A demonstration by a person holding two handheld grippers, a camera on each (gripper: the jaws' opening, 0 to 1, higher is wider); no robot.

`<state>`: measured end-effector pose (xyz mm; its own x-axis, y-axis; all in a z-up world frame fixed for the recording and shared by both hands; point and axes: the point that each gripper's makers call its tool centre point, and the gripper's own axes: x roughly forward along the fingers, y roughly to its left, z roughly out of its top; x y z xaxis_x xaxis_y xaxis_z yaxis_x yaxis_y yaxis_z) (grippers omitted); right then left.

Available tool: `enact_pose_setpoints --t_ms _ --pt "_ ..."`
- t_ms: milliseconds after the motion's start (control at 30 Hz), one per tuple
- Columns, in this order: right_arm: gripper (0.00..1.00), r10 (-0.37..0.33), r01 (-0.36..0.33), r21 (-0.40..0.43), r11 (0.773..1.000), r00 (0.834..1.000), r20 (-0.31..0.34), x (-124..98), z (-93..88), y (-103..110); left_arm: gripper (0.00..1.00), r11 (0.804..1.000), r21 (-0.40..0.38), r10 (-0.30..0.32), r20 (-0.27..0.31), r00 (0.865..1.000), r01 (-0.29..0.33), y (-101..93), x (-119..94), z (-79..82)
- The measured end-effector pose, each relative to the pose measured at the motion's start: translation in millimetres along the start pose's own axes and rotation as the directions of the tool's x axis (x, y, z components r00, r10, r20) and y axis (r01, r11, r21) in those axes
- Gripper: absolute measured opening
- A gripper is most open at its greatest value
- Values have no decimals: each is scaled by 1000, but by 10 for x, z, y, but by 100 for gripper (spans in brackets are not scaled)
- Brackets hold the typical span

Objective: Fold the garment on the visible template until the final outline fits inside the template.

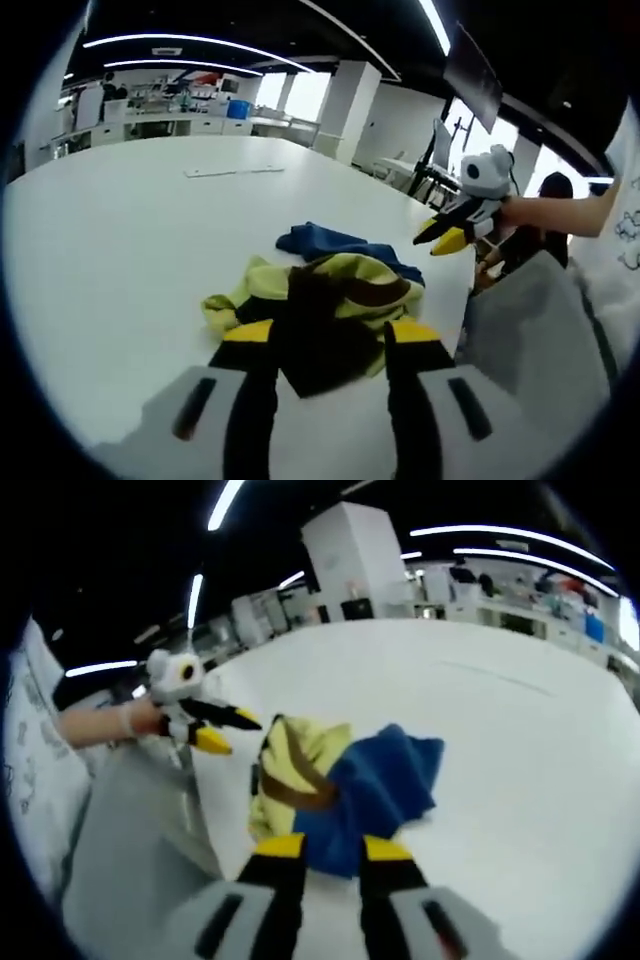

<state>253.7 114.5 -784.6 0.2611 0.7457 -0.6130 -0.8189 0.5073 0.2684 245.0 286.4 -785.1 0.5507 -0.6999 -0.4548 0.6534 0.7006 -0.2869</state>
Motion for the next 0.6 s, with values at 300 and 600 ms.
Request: enact_pose_setpoints --t_ms 300,600 --pt "7 19 -18 18 1000 999 -42 170 -84 -43 33 1000 -1 6 -38 999 -6 -10 68 -77" --pt "7 39 -34 68 997 997 -65 307 -180 -134 27 1000 10 3 -55 998 -2 -3 137 -117"
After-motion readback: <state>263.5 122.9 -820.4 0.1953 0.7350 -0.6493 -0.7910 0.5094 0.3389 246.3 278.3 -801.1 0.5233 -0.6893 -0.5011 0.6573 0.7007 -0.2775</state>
